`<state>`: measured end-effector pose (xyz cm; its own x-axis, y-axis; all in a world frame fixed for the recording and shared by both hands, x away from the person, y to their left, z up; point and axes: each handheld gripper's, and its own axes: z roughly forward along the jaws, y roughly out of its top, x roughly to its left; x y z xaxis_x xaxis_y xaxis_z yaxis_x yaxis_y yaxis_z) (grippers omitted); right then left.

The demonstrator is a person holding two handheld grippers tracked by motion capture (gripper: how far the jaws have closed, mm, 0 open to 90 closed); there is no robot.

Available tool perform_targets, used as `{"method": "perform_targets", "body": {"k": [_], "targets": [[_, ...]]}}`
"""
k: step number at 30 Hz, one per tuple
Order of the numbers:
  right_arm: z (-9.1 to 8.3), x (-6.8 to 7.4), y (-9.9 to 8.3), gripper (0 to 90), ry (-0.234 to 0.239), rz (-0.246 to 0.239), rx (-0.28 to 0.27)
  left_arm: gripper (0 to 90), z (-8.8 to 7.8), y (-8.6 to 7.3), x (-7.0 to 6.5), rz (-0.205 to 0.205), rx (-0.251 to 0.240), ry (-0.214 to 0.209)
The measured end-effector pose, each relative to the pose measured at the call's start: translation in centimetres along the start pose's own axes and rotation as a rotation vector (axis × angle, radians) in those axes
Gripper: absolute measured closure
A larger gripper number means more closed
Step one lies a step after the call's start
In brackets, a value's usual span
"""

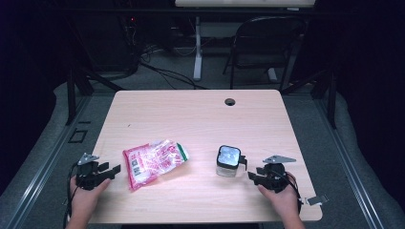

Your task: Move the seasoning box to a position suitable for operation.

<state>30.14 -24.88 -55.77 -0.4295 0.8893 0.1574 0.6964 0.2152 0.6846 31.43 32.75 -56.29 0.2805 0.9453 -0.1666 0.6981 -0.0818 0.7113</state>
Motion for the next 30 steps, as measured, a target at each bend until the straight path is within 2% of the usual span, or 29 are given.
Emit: {"method": "perform_targets", "body": {"k": [11,18,23,25,30], "targets": [[0.2,0.3,0.1,55.7,0.009,-0.011,0.004,44.2,0.1,0.0,0.0,0.001,0.002,-0.001],[0.8,1.1,0.3,55.9,0.011,-0.029,0.012,44.2,-0.1,-0.2,0.0,-0.001,-0.001,0.003],[1.4,1.5,0.6,57.5,-0.007,-0.055,0.014,44.2,-0.3,-0.4,0.1,-0.005,0.002,0.007],[1.8,1.7,0.8,59.9,-0.012,-0.057,0.003,44.2,-0.4,-0.4,0.2,-0.002,0.013,0.009],[2.4,1.9,1.3,65.5,-0.020,-0.066,0.001,44.2,-0.7,-0.7,0.4,-0.010,0.002,0.017]]}}
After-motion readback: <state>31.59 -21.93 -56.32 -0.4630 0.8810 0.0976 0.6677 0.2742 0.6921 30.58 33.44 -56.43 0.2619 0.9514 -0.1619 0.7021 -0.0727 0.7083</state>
